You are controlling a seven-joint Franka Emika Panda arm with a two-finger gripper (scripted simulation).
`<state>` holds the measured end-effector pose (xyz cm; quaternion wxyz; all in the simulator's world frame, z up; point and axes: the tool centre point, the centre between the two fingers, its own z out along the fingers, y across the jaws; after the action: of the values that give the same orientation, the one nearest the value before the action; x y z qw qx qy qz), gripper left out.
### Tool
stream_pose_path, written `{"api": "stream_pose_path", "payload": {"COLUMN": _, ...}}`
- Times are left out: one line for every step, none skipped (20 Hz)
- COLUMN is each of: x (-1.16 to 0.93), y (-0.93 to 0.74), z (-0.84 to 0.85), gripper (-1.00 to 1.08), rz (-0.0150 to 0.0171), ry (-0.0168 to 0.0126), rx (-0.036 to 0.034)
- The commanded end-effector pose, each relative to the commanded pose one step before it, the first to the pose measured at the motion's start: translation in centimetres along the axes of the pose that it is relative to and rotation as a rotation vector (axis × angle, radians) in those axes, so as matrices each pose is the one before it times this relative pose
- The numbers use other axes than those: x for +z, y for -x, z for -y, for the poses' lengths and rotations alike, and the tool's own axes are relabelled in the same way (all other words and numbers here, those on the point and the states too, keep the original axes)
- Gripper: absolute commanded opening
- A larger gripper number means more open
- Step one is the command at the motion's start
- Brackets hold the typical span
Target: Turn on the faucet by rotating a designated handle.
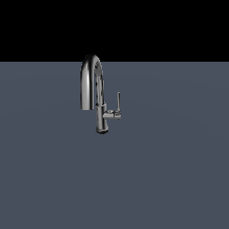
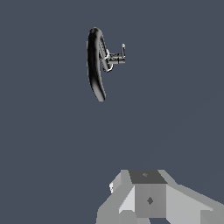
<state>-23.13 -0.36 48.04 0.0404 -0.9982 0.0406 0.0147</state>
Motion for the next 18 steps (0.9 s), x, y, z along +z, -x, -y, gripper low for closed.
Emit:
{"api": "stream_pose_path", "payload": {"x": 0.215, "y": -0.857, "z": 0.102, "gripper": -1.0, "rz": 0.02138, "ry": -0.02137, "rx": 0.02334}}
{"api": "stream_pose_path", "payload": {"x": 0.093, "y": -0.409, "z": 0.052, "gripper": -1.0, "rz": 0.01006, "ry": -0.0103, "rx": 0.0111}}
{"api": "stream_pose_path", "payload": {"x": 0.1, "y": -0.44, "z": 0.056, "gripper": -1.0, "rz": 0.01083, "ry": -0.01108, "rx": 0.01194}}
{"api": "stream_pose_path", "payload": {"x": 0.107, "y": -0.471, "z": 0.06, "gripper": -1.0, "rz": 0.01159, "ry": -0.01187, "rx": 0.01278}}
{"api": "stream_pose_path", "payload": {"x": 0.114, "y": -0.503, "z": 0.064, "gripper": -1.0, "rz": 0.01238, "ry": -0.01268, "rx": 0.01364}}
{"api": "stream_pose_path", "payload": {"x": 0.122, "y": -0.536, "z": 0.067, "gripper": -1.0, "rz": 0.01318, "ry": -0.01352, "rx": 0.01453}}
{"api": "stream_pose_path", "payload": {"x": 0.128, "y": -0.567, "z": 0.071, "gripper": -1.0, "rz": 0.01392, "ry": -0.01429, "rx": 0.01535}}
{"api": "stream_pose_path", "payload": {"x": 0.131, "y": -0.579, "z": 0.073, "gripper": -1.0, "rz": 0.01422, "ry": -0.01462, "rx": 0.01568}}
{"api": "stream_pose_path", "payload": {"x": 0.131, "y": -0.584, "z": 0.073, "gripper": -1.0, "rz": 0.01433, "ry": -0.01474, "rx": 0.01579}}
{"api": "stream_pose_path", "payload": {"x": 0.132, "y": -0.588, "z": 0.074, "gripper": -1.0, "rz": 0.01443, "ry": -0.01486, "rx": 0.01589}}
{"api": "stream_pose_path", "payload": {"x": 0.133, "y": -0.592, "z": 0.074, "gripper": -1.0, "rz": 0.01453, "ry": -0.01498, "rx": 0.016}}
{"api": "stream_pose_path", "payload": {"x": 0.133, "y": -0.597, "z": 0.075, "gripper": -1.0, "rz": 0.01463, "ry": -0.01511, "rx": 0.0161}}
{"api": "stream_pose_path", "payload": {"x": 0.134, "y": -0.601, "z": 0.075, "gripper": -1.0, "rz": 0.01473, "ry": -0.01523, "rx": 0.0162}}
{"api": "stream_pose_path", "payload": {"x": 0.134, "y": -0.605, "z": 0.076, "gripper": -1.0, "rz": 0.01482, "ry": -0.01534, "rx": 0.01629}}
{"api": "stream_pose_path", "payload": {"x": 0.135, "y": -0.609, "z": 0.076, "gripper": -1.0, "rz": 0.01492, "ry": -0.01547, "rx": 0.01639}}
{"api": "stream_pose_path", "payload": {"x": 0.135, "y": -0.613, "z": 0.077, "gripper": -1.0, "rz": 0.01501, "ry": -0.01559, "rx": 0.01648}}
{"api": "stream_pose_path", "payload": {"x": 0.135, "y": -0.617, "z": 0.077, "gripper": -1.0, "rz": 0.01511, "ry": -0.01571, "rx": 0.01657}}
{"api": "stream_pose_path", "payload": {"x": 0.136, "y": -0.62, "z": 0.078, "gripper": -1.0, "rz": 0.0152, "ry": -0.01582, "rx": 0.01665}}
